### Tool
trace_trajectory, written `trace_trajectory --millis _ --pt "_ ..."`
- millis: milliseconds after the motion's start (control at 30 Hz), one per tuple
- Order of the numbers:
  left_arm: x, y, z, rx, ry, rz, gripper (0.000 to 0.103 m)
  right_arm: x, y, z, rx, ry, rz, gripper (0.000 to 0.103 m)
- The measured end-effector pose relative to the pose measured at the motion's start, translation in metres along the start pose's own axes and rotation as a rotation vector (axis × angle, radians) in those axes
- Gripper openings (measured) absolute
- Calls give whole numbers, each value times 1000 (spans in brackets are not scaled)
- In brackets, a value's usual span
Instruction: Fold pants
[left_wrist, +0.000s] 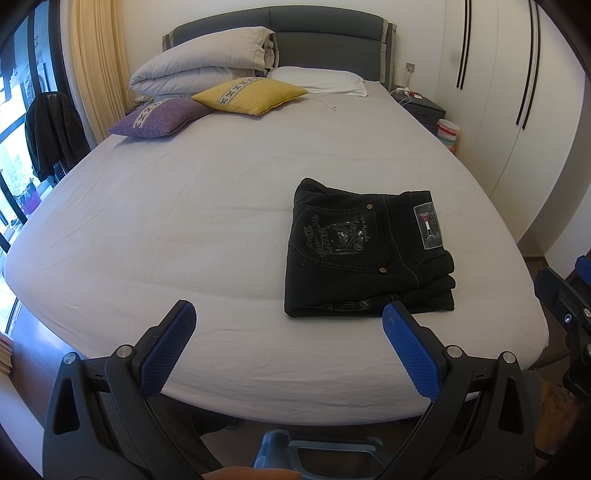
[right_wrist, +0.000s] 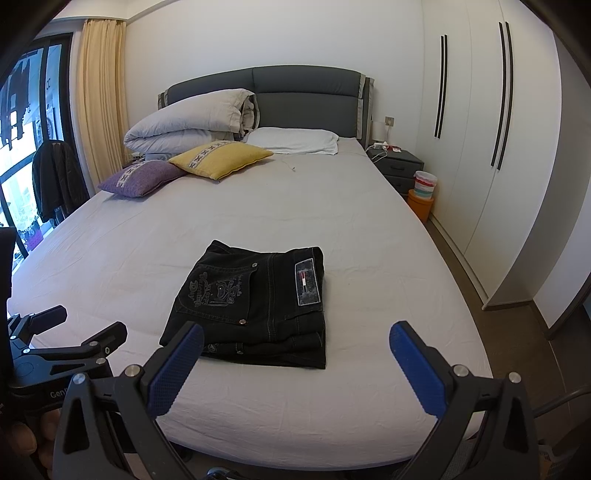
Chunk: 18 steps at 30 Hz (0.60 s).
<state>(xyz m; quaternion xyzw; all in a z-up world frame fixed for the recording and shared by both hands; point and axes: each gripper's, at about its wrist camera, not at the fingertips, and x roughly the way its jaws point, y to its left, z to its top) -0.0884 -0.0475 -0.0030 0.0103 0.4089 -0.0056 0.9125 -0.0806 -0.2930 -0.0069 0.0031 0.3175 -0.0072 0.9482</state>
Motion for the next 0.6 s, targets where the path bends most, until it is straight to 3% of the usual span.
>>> trace_trajectory --millis 600 --pt "4 -4 -3 -4 1 4 103 2 0 -6 -6 7 4 103"
